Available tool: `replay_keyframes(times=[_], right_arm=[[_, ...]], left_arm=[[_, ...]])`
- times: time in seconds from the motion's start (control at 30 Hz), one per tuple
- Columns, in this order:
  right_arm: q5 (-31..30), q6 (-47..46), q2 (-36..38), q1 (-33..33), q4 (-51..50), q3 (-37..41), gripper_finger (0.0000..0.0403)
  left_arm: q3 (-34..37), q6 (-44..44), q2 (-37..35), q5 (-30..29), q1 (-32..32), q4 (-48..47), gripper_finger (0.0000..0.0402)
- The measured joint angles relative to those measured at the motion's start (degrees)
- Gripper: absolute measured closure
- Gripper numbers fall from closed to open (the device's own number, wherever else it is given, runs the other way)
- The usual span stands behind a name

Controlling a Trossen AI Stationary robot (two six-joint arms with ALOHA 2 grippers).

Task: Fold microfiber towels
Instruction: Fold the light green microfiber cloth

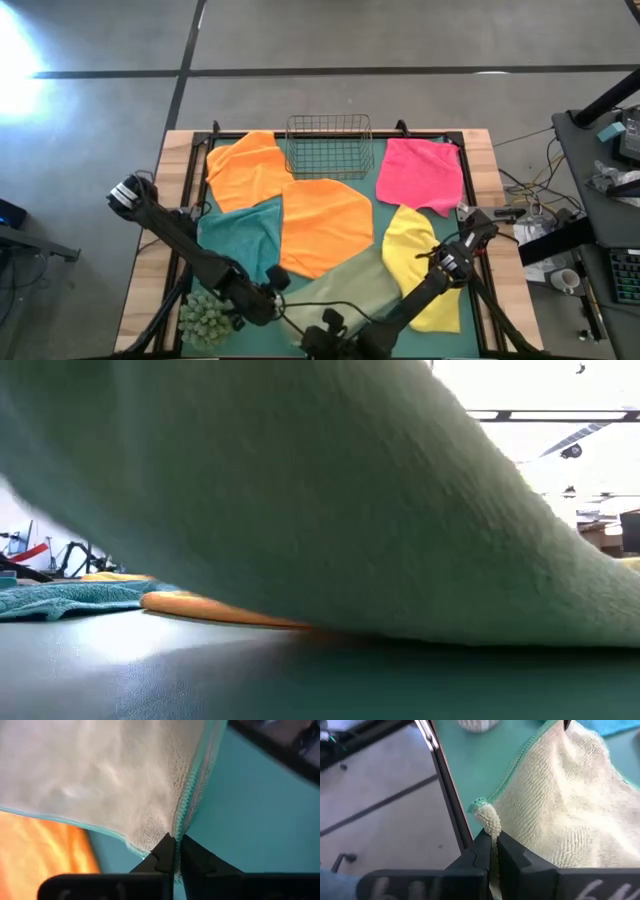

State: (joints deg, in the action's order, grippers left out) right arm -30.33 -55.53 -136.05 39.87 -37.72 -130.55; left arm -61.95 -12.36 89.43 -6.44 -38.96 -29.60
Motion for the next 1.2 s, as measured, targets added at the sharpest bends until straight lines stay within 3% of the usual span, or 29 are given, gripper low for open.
replay_keyframes(times=[0.2, 0.6, 0.83, 1.2], right_arm=[[-7.3, 0.0, 0.3, 1.0, -5.0, -4.5, 0.0394], [-20.4, 3.6, 8.1, 1.8, -9.3, -4.2, 0.0394], [-23.6, 10.3, 14.3, 1.7, -11.6, -4.2, 0.0394], [-25.3, 17.4, 21.8, 1.4, -28.1, -4.2, 0.0394]], left_arm=[[-2.9, 0.2, -4.1, 0.0, 0.1, -4.1, 0.0401], [-12.4, 3.0, -6.4, -1.7, 2.1, -16.5, 0.0401], [-22.7, 3.0, -6.5, -3.2, 6.2, -25.1, 0.0401], [-37.3, 3.0, -6.6, -3.5, 11.6, -30.4, 0.0402]])
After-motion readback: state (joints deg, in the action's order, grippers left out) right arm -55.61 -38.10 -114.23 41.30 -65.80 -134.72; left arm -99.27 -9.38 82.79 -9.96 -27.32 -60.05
